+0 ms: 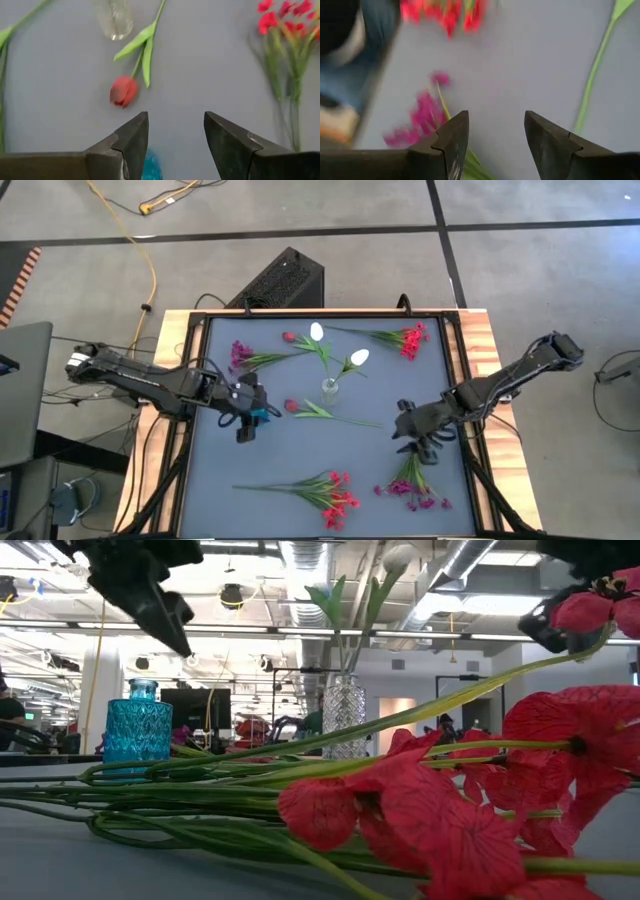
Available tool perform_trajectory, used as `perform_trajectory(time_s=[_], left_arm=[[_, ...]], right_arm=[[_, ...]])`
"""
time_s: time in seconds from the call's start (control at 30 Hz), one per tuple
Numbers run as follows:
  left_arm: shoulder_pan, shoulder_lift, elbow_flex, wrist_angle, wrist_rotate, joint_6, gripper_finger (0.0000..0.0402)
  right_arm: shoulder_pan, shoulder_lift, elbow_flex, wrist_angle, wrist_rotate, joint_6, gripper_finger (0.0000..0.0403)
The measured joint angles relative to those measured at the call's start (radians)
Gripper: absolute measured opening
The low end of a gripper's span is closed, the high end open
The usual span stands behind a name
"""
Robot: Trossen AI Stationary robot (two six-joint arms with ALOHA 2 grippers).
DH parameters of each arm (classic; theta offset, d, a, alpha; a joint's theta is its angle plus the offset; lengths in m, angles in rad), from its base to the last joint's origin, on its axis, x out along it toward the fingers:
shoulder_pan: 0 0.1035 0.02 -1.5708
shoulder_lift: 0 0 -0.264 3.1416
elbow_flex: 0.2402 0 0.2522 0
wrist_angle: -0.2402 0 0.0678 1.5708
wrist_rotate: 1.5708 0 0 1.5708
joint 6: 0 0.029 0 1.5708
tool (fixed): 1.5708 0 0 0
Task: Sort flowers into vase by color
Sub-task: Put the bottom red flowers into the transparent vase
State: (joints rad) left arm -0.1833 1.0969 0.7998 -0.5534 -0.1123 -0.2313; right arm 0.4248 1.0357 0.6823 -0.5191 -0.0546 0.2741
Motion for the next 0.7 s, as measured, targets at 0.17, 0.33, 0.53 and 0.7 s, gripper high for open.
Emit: perform_trajectory(time_s=[0.17, 0.33, 0.53, 0.7], left_arm=[[-0.007, 0.000, 0.000, 0.083, 0.073, 0.054, 0.0181], [-0.081, 0.070, 0.000, 0.247, 0.248, 0.107, 0.0180], [-0.167, 0.202, 0.025, 0.294, 0.293, 0.118, 0.0180], [-0.121, 0.235, 0.118, 0.195, 0.284, 0.205, 0.0180]], right_arm=[[-0.020, 0.000, 0.000, -0.063, 0.079, -0.080, 0.0218], [-0.054, 0.000, 0.000, -0.056, 0.080, -0.081, 0.0218], [-0.075, 0.000, 0.000, -0.053, 0.080, -0.106, 0.0218], [-0.107, 0.000, 0.000, -0.036, 0.081, -0.188, 0.0218]])
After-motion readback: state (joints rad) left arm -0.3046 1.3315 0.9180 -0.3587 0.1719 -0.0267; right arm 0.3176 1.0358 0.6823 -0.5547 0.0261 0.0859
